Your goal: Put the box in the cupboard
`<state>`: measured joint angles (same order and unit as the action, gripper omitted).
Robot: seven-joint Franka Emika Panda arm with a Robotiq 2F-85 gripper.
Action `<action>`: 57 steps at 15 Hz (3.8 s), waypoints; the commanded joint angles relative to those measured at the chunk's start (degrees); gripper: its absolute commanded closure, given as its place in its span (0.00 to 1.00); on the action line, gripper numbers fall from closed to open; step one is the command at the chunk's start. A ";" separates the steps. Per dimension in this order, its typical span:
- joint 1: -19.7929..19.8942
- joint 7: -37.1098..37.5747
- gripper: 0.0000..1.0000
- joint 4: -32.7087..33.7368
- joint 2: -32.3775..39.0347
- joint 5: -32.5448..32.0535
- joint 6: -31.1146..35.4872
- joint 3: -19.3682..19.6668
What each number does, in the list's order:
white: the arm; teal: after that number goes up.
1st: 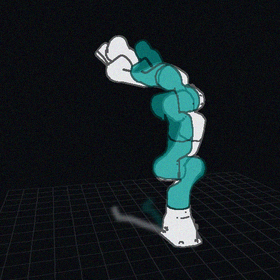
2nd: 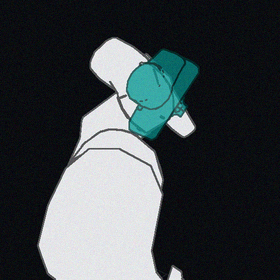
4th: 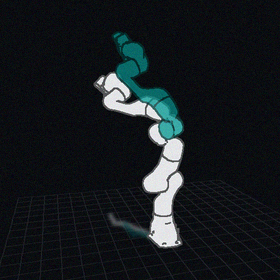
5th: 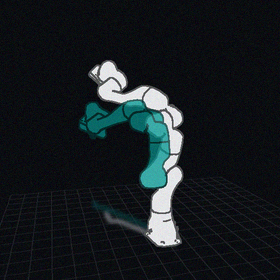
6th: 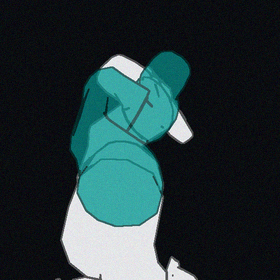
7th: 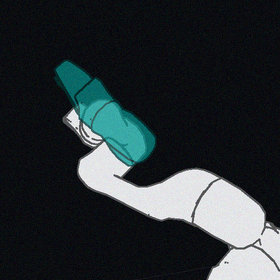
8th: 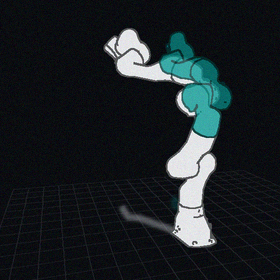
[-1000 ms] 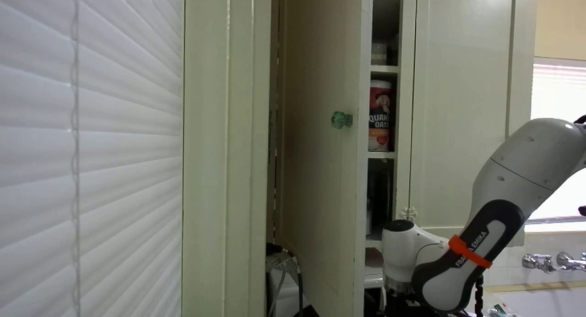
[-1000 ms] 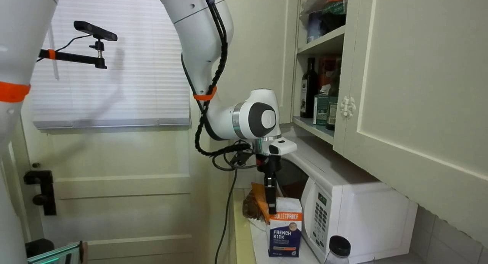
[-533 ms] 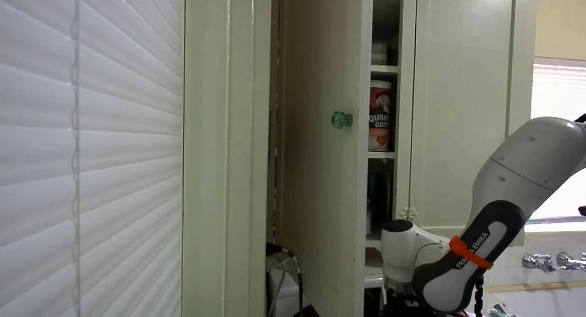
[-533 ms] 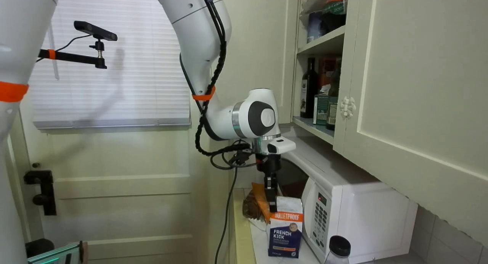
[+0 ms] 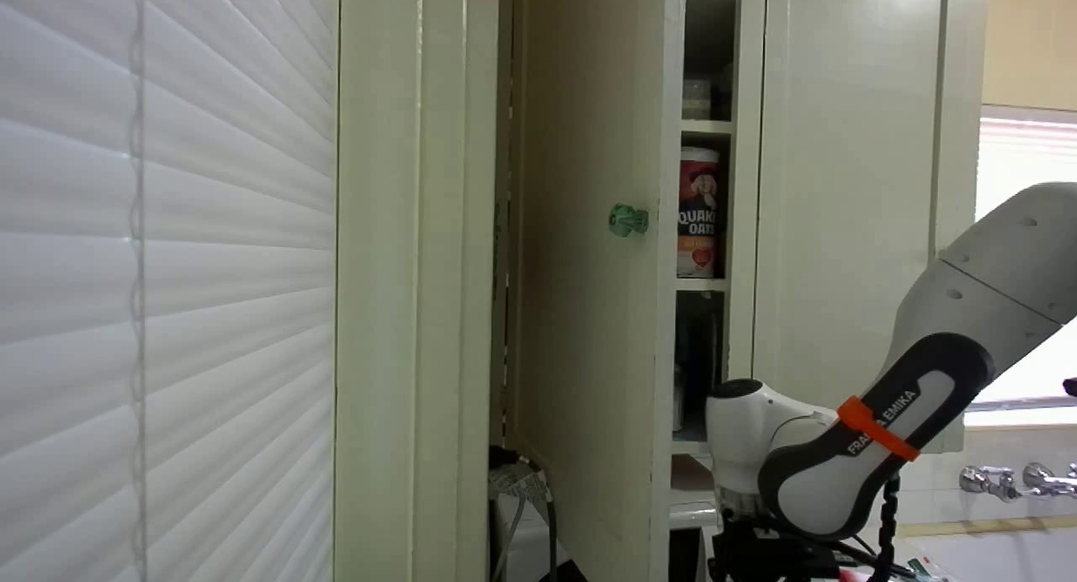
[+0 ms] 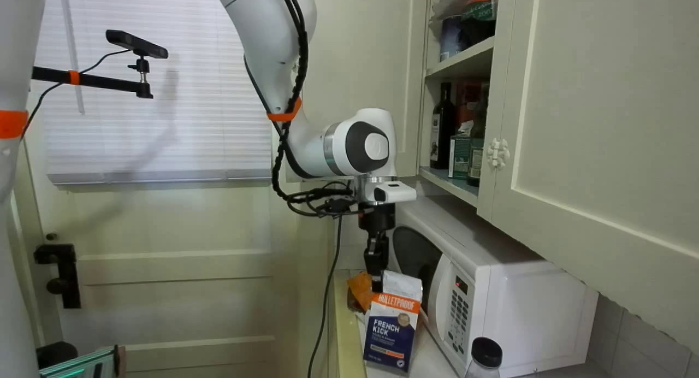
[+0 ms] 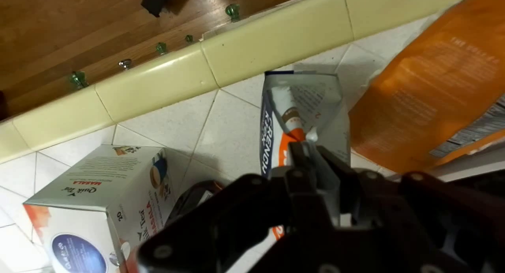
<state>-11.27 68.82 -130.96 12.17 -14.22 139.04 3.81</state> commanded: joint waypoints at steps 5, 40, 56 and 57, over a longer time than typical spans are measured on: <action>2.38 -2.96 0.97 -5.20 -15.17 3.75 -1.27 -4.83; 8.60 -8.42 0.97 39.60 -17.07 -3.79 -5.75 -14.93; 5.63 -0.15 0.97 53.58 -12.01 -19.74 -7.91 -16.06; 5.59 1.00 0.97 53.67 -12.09 -21.64 -7.76 -16.13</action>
<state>-5.18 66.38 -78.99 0.13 -31.12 132.72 -11.84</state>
